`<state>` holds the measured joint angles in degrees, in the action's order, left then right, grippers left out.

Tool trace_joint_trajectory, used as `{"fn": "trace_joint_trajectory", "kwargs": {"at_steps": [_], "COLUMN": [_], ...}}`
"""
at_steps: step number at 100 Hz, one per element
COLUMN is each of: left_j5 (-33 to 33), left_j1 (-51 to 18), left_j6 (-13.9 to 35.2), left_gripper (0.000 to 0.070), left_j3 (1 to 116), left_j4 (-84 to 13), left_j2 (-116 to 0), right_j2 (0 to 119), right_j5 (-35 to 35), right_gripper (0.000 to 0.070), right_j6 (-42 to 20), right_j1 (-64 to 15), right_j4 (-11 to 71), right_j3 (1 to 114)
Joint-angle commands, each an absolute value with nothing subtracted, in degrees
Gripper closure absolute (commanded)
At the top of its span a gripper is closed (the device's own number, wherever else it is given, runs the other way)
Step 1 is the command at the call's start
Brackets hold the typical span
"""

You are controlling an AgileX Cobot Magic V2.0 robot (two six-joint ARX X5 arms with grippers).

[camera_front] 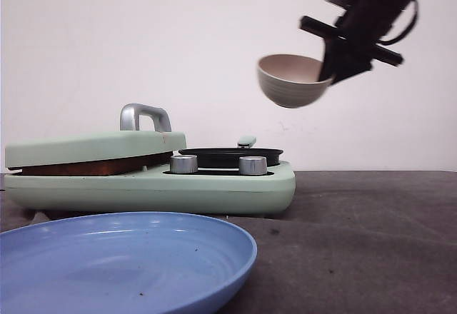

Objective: Make breakfast with bread and shrimp
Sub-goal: 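Grip the cream bowl rim with the right gripper and lift it, then tilt the cream bowl over the black pan to pour the shrimp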

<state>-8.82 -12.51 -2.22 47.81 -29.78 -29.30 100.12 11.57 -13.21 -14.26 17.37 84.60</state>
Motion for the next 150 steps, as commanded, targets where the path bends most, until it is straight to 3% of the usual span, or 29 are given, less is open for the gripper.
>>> {"fn": "trace_joint_trajectory", "kwargs": {"at_steps": [1,26,66,73,93,119,150], "left_j5": [-8.58,-8.58,-8.64,-8.95,-9.04,-9.1,-9.1], "left_j1": [-12.62,-12.62,-12.62,-12.62,-12.64,-12.67,-12.67], "left_j6": [-2.74,-2.81,-3.51,-3.92,-5.04,-5.87,-7.53], "left_gripper": [0.0309,0.0309,0.0309,0.0309,0.0309,0.0309,0.0309], "left_j3": [48.21,48.21,48.21,48.21,48.21,48.21,48.12], "left_j4": [-29.34,-31.75,-32.01,-32.23,-32.21,-32.21,-32.18], "left_j2": [-29.56,-29.54,-29.52,-29.47,-29.47,-29.47,-29.47], "right_j2": [101.12,101.45,107.9,109.21,111.04,111.04,111.04], "right_j5": [9.19,-5.58,-26.83,-28.51,-34.59,-35.94,-35.83], "right_gripper": [0.07,0.07,0.07,0.07,0.07,0.07,0.07], "right_j6": [-10.61,5.63,42.76,46.98,54.76,60.55,62.72], "right_j1": [-16.56,-25.67,-35.53,-36.14,-36.32,-36.49,-36.97], "right_j4": [13.56,2.26,-11.7,-13.8,-19.64,-27.22,-32.32], "right_j3": [85.76,85.76,85.73,85.73,85.73,85.73,85.73]}}
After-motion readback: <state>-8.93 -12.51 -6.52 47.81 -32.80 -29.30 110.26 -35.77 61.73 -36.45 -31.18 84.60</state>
